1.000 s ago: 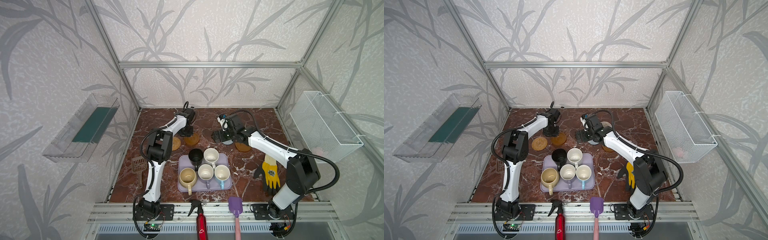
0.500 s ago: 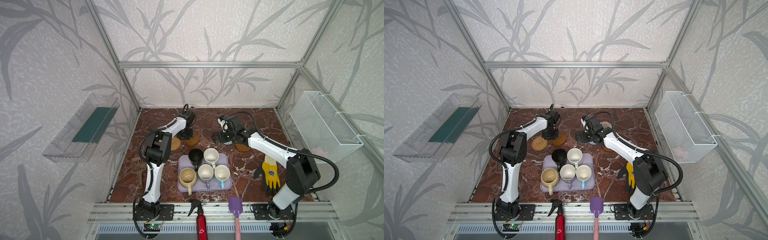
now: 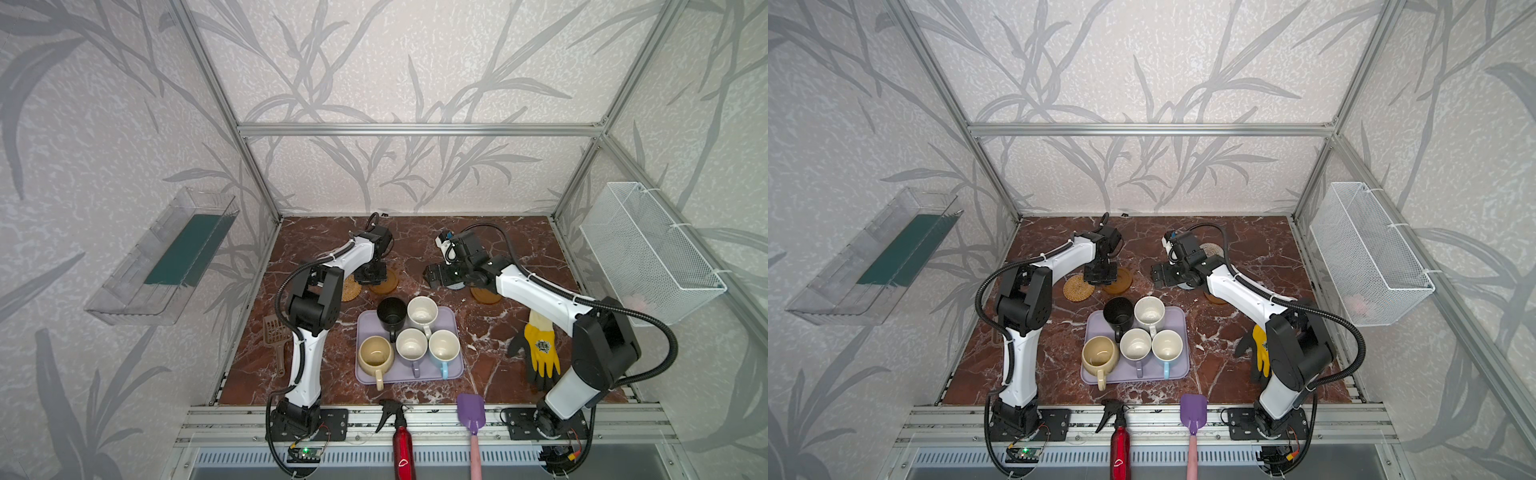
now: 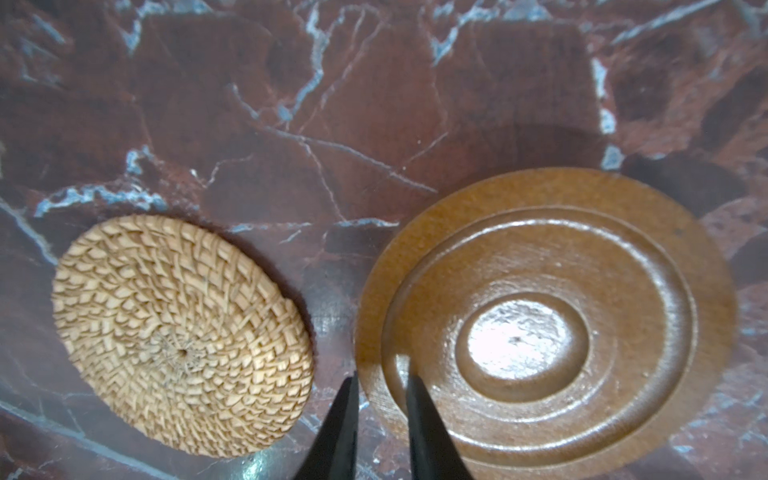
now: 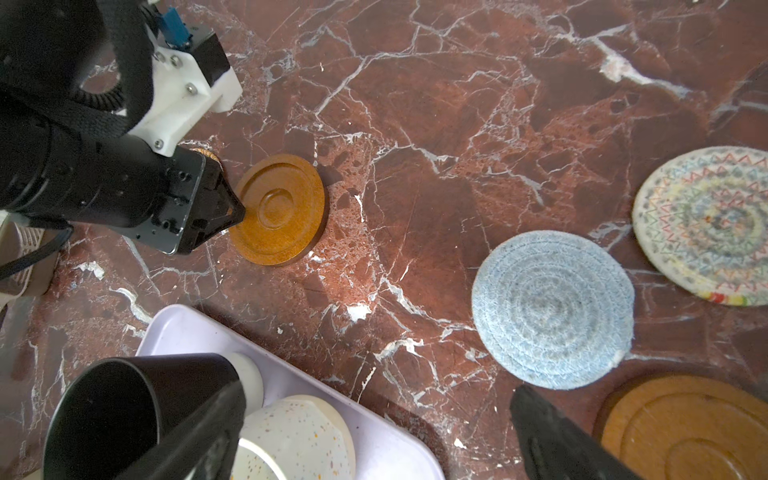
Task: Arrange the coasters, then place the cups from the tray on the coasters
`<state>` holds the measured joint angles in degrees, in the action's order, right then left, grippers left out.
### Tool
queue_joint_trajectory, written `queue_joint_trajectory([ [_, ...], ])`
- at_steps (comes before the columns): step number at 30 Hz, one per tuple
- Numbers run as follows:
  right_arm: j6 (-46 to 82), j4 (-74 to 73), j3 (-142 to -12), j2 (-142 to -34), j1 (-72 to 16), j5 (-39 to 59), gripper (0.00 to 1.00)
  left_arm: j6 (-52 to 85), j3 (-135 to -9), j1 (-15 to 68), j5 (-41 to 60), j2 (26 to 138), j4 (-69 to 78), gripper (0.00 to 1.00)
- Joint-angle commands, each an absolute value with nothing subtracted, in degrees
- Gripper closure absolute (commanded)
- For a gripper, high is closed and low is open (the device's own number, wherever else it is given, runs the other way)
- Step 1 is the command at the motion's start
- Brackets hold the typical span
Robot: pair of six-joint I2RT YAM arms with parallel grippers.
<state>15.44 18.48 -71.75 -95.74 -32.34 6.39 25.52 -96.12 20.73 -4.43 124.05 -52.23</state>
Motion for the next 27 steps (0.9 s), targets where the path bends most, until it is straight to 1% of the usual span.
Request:
queue_joint_trajectory([
  [1, 16.21, 17.71, -71.37, -94.55, -32.42, 6.99, 0.01, 26.44, -94.28, 21.26, -3.61, 124.34, -54.6, 0.72],
  [8, 15.56, 18.71, -71.02, -93.98, -32.4, 5.41, 0.01, 26.5, -96.27, 21.22, -4.2, 122.39, -54.38, 0.68],
  [10, 15.66, 18.79, -70.97, -93.71, -32.36, 5.19, 0.01, 26.33, -97.64, 21.27, -4.13, 122.1, -54.5, 0.64],
  [13, 15.76, 18.85, -70.93, -93.43, -32.42, 4.97, 0.01, 25.45, -99.91, 21.1, -2.42, 122.66, -54.26, 0.64],
  [16, 15.82, 19.2, -71.04, -93.18, -32.43, 4.46, 0.01, 25.4, -103.66, 21.17, -3.37, 123.78, -56.86, 0.64],
  [21, 16.22, 19.2, -70.88, -92.75, -32.36, 3.03, 0.01, 25.91, -104.95, 21.18, -4.44, 122.35, -58.14, 0.6],
  [24, 16.32, 19.12, -70.91, -92.64, -32.19, 2.2, 0.01, 26.12, -105.25, 20.92, -4.73, 119.91, -58.18, 0.55],
  [26, 16.89, 19.15, -70.71, -92.52, -32.03, 0.59, 0.01, 26.81, -105.23, 20.57, -4.25, 117.69, -57.89, 0.46],
  [27, 16.97, 18.9, -70.52, -92.47, -31.79, 0.23, 0.01, 27.49, -104.83, 20.4, -4.02, 116.04, -57.31, 0.37],
])
